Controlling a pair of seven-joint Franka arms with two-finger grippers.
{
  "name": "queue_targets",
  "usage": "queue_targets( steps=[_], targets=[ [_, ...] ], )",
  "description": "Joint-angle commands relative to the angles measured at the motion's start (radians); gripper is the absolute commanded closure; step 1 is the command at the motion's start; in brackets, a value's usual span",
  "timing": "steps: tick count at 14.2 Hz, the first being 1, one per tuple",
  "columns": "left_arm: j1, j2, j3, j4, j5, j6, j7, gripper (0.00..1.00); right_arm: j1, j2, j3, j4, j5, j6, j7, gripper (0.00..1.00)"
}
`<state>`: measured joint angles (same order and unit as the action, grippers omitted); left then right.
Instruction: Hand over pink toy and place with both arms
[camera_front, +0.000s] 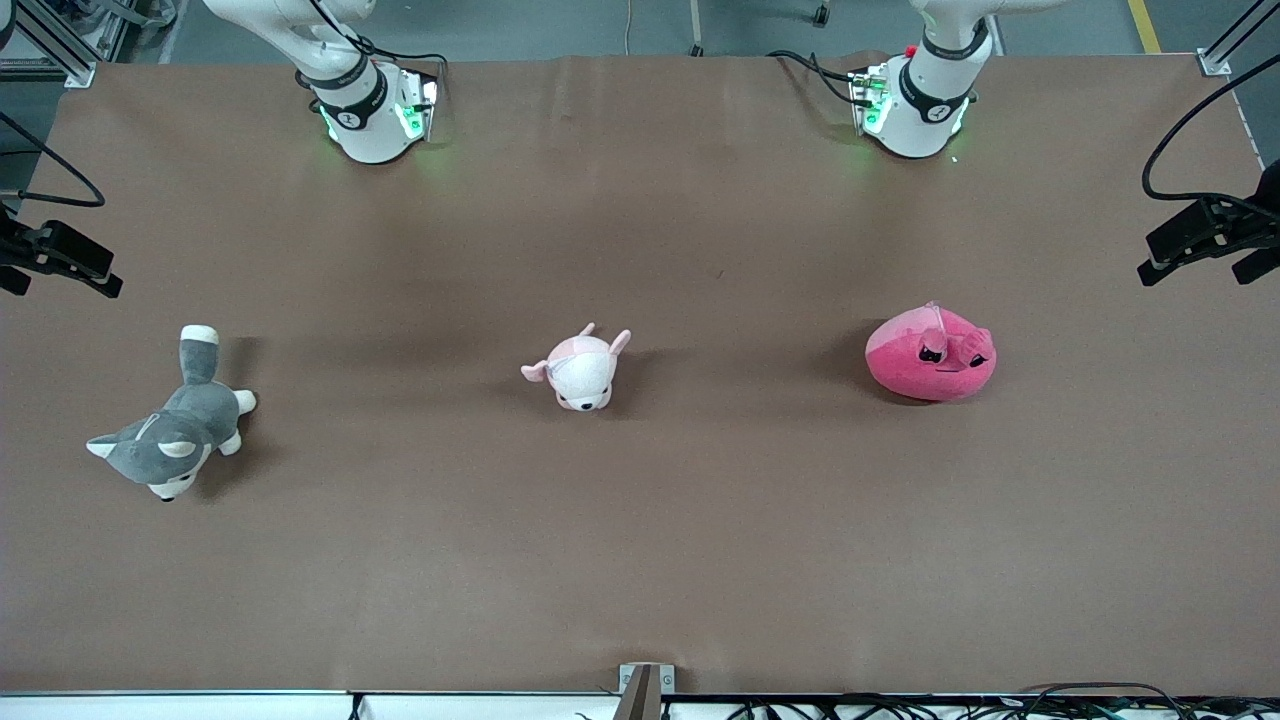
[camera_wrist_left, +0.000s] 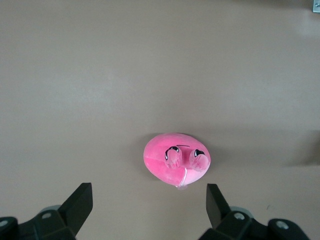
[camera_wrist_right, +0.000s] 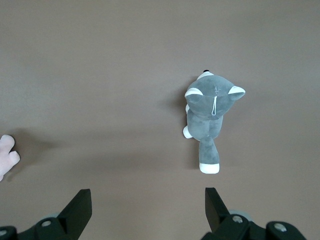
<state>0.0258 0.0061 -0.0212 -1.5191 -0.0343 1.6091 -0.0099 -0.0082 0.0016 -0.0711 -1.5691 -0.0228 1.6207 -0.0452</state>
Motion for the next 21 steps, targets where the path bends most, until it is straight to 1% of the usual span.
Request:
queue_targets(
  steps=[1, 5, 11, 13, 17, 18, 20, 21],
  targets=[
    [-0.004, 0.035, -0.003, -0.018, 0.002, -0.053, 0.011, 0.00, 0.005, -0.026, 0.005, -0.025, -0.025, -0.002, -0.004, 0.00],
    [-0.020, 0.139, -0.012, -0.062, -0.004, -0.045, 0.001, 0.00, 0.005, -0.026, 0.004, -0.025, -0.025, -0.004, -0.007, 0.00],
    [-0.029, 0.156, -0.016, -0.286, -0.004, 0.181, -0.044, 0.00, 0.005, -0.025, 0.004, -0.019, -0.023, -0.013, -0.007, 0.00],
    [-0.037, 0.173, -0.017, -0.323, -0.004, 0.192, -0.044, 0.00, 0.005, -0.025, 0.005, -0.017, -0.023, -0.019, -0.005, 0.00],
    [-0.037, 0.218, -0.017, -0.352, -0.006, 0.210, -0.044, 0.00, 0.004, -0.023, 0.004, -0.019, -0.023, -0.019, -0.001, 0.00],
    [-0.037, 0.219, -0.017, -0.360, -0.009, 0.225, -0.045, 0.02, 0.004, -0.023, 0.004, -0.017, -0.020, -0.018, -0.001, 0.00],
    [-0.035, 0.232, -0.019, -0.360, -0.051, 0.250, -0.056, 0.15, 0.004, -0.023, 0.004, -0.017, -0.017, -0.018, -0.001, 0.00],
    [-0.035, 0.236, -0.019, -0.360, -0.065, 0.264, -0.065, 0.23, 0.004, -0.023, 0.004, -0.017, -0.017, -0.018, -0.002, 0.00]
  ],
)
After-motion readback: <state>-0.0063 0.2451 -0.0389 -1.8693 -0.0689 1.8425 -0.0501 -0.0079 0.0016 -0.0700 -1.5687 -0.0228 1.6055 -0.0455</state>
